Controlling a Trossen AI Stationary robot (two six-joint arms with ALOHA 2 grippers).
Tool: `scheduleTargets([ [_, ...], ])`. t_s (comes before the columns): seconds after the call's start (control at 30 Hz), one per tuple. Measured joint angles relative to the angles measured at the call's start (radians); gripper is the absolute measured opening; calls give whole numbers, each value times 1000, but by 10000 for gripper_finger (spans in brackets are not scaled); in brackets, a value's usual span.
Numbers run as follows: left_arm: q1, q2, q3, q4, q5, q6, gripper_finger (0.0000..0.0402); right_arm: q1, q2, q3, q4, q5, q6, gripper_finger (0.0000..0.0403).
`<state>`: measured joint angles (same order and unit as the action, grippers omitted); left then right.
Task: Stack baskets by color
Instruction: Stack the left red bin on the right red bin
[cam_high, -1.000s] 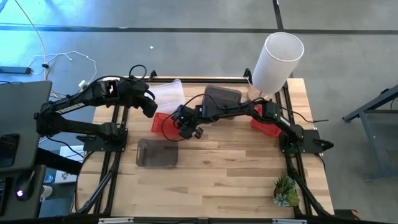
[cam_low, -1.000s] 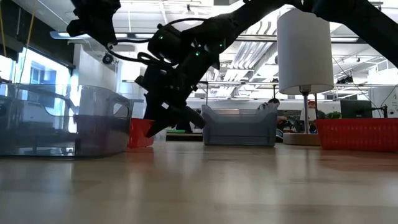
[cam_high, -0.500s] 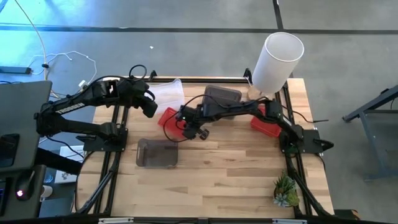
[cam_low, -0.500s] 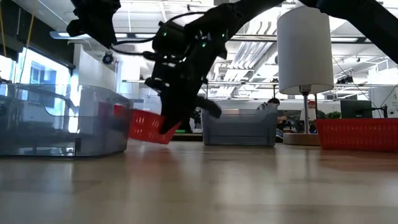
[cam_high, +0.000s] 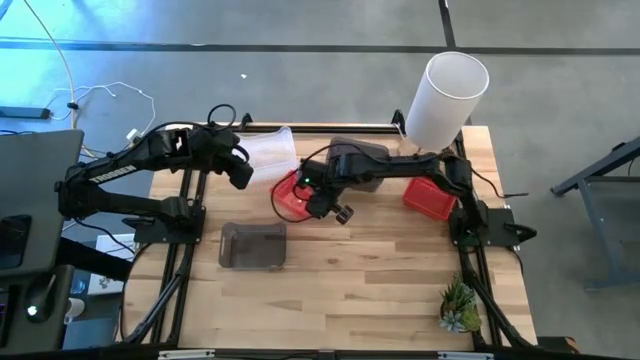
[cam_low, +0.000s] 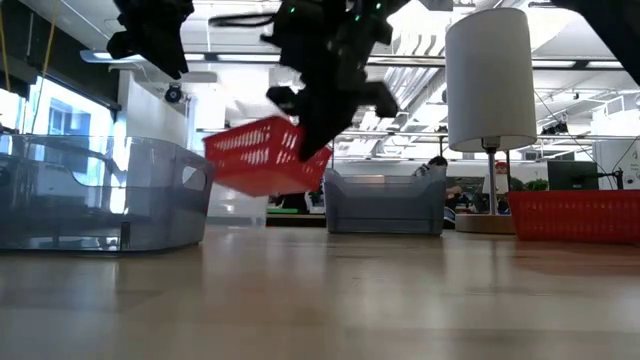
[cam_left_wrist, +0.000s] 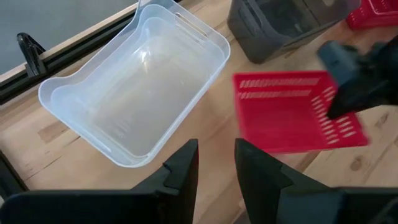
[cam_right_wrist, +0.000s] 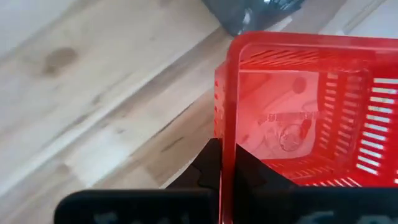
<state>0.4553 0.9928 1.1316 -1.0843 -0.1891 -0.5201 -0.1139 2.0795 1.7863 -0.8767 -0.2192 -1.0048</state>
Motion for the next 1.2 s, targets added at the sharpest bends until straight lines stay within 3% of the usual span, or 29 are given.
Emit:
scheduleTargets([
  [0.9, 0, 0, 0, 0, -2, 0, 90, 75, -245, -8, -342, -16, 174, 0],
  [1.0, 0, 0, 0, 0, -2, 0, 90, 87, -296, -93, -290, 8, 189, 0],
  [1.2, 0, 0, 0, 0, -3, 0, 90, 116, -468, -371, -109, 182, 274, 0],
])
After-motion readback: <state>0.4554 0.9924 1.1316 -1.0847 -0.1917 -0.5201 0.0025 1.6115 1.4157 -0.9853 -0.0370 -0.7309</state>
